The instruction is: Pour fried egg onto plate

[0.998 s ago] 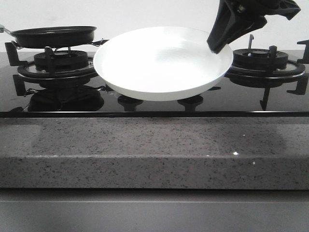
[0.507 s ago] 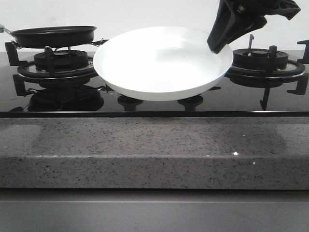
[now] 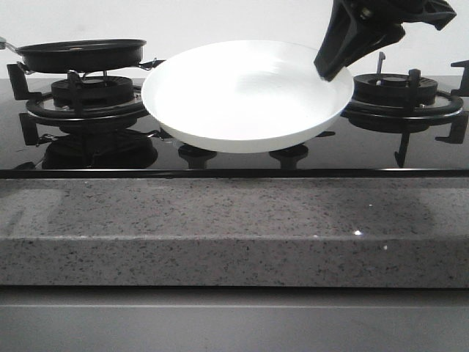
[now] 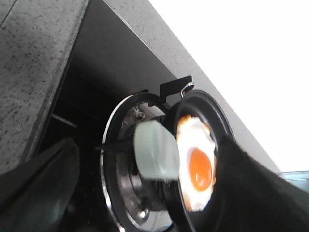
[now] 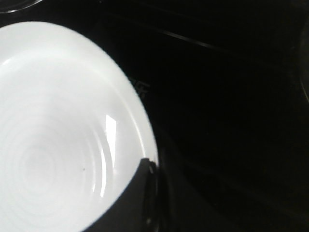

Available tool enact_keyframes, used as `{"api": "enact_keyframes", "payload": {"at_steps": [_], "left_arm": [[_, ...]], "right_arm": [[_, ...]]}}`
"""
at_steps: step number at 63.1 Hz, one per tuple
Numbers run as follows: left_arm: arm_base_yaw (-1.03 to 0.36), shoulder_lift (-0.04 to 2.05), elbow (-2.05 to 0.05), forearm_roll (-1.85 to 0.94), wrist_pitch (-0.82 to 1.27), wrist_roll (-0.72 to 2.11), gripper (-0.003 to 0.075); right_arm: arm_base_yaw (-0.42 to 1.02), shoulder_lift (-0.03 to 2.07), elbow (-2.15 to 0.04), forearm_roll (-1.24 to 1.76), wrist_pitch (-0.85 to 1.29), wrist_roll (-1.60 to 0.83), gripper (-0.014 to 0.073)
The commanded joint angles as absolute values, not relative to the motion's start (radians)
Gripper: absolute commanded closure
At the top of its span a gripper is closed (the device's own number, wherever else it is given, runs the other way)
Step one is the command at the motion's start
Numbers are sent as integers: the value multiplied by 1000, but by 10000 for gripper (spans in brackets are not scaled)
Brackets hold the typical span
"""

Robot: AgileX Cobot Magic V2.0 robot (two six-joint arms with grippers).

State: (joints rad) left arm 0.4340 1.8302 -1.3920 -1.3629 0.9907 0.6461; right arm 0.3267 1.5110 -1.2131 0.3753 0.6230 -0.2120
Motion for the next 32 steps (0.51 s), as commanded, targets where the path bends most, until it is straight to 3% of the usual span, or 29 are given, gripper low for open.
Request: {"api": "enact_keyframes", "payload": {"at_steps": [1, 24, 32], "left_arm": [[417, 1827, -1452, -1478, 1024, 651, 156], [366, 1919, -1537, -1530, 1105, 651, 159], [366, 1919, -1537, -1532, 1105, 651, 262]], "right_arm": [[328, 1475, -1239, 400, 579, -219, 710], [328, 1475, -1239, 400, 579, -219, 710], [328, 1475, -1239, 400, 579, -219, 710]]}}
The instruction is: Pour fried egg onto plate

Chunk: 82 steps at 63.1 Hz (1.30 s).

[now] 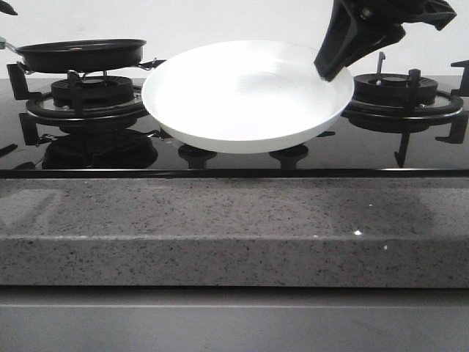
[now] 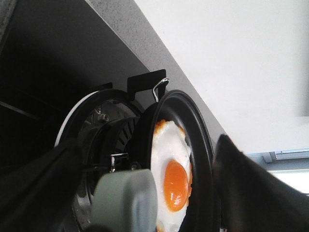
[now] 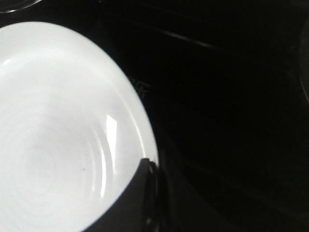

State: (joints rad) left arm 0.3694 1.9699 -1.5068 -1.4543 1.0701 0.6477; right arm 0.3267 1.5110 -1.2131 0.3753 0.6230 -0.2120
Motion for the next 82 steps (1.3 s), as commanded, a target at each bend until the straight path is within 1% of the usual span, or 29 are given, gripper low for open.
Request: {"api": "enact_keyframes", "payload": {"at_steps": [1, 4, 17, 23, 30, 45, 57, 69, 82], "left_arm": [[366, 1919, -1537, -1532, 1105, 651, 279], [366, 1919, -1537, -1532, 1105, 651, 342], [366, 1919, -1537, -1537, 1124, 651, 565], [366, 1919, -1537, -1544, 1136, 651, 655], [366, 1919, -1537, -1561, 1166, 651, 742], [366, 1902, -1537, -1683, 1256, 679, 741], [366, 1833, -1537, -1711, 1262, 697, 741], [347, 1725, -1526, -1651, 1262, 727, 741], [241, 1601, -1526, -1488, 1164, 740, 741]], "right_arm": [[328, 1475, -1239, 400, 579, -219, 710], [328, 1475, -1239, 400, 579, -219, 710], [328, 1475, -1239, 400, 579, -219, 710], [328, 1475, -1239, 400, 579, -219, 710], [328, 1475, -1239, 400, 579, -219, 710], [328, 1475, -1239, 400, 579, -219, 710], [328, 1475, -1239, 400, 580, -219, 710], [328, 1475, -1239, 400, 579, -219, 710], [328, 1475, -1239, 400, 580, -219, 710]]}}
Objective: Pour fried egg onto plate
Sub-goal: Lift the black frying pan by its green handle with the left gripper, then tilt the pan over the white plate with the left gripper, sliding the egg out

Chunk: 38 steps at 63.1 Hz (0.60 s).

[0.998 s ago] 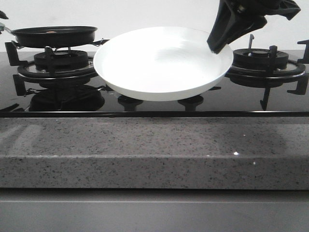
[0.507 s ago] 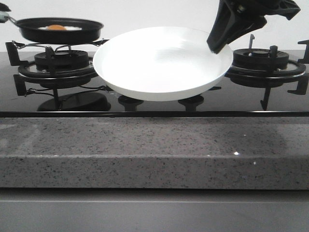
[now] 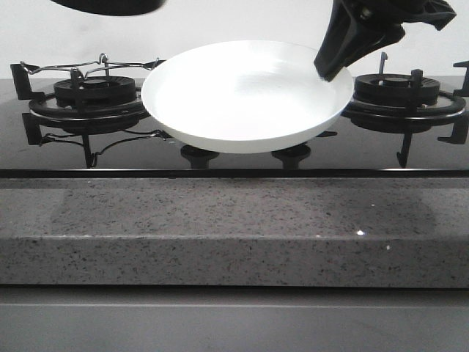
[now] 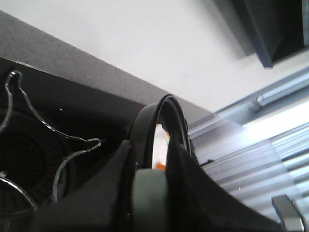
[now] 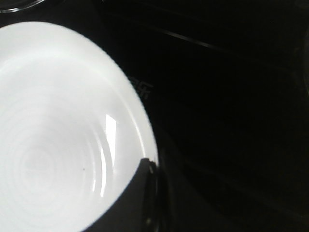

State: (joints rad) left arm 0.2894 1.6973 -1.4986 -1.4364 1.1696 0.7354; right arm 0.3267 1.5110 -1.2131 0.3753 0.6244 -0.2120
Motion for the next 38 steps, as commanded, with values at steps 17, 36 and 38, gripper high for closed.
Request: {"api": "enact_keyframes", "payload": {"at_steps": [17, 36, 38], "left_arm": [[76, 1451, -1526, -1277, 1000, 757, 741], [-91, 1346, -1526, -1118, 854, 813, 741], [-105, 1340, -1526, -1114, 839, 827, 741]], "right_arm": [[328, 1475, -1239, 400, 579, -219, 710], [328, 1475, -1239, 400, 579, -219, 710], [328, 1475, -1239, 400, 579, -219, 710]]}}
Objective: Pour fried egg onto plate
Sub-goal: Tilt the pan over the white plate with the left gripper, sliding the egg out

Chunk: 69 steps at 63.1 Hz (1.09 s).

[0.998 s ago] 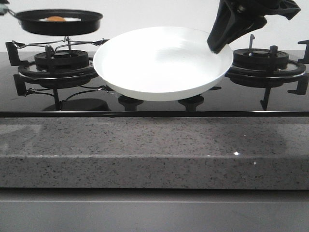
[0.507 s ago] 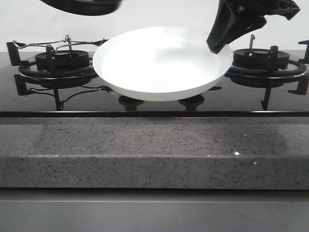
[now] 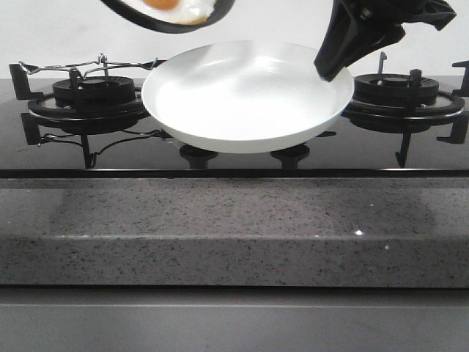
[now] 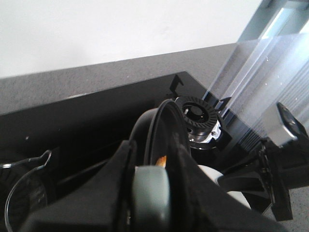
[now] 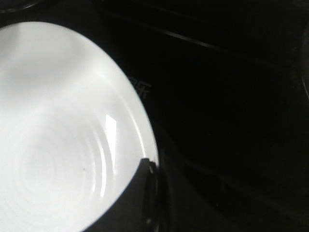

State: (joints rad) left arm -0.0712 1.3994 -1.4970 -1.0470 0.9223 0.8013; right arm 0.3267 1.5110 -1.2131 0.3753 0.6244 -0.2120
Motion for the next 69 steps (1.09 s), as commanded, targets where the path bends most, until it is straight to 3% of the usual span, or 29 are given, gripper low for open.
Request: {"api": "enact_keyframes", "payload": {"at_steps": [1, 22, 43, 69], "left_arm": [[-112, 1337, -1526, -1110, 834, 835, 741], [-307, 1319, -1526, -990, 698, 975, 741], [-515, 1319, -1526, -650, 479, 1000, 741], [-546, 1319, -1526, -598, 472, 1000, 741]], "right_arm": [[328, 1475, -1239, 400, 579, -219, 710], [328, 1475, -1239, 400, 579, -219, 710], [328, 1475, -1239, 400, 579, -219, 710], [328, 1475, -1239, 400, 579, -219, 710]]}}
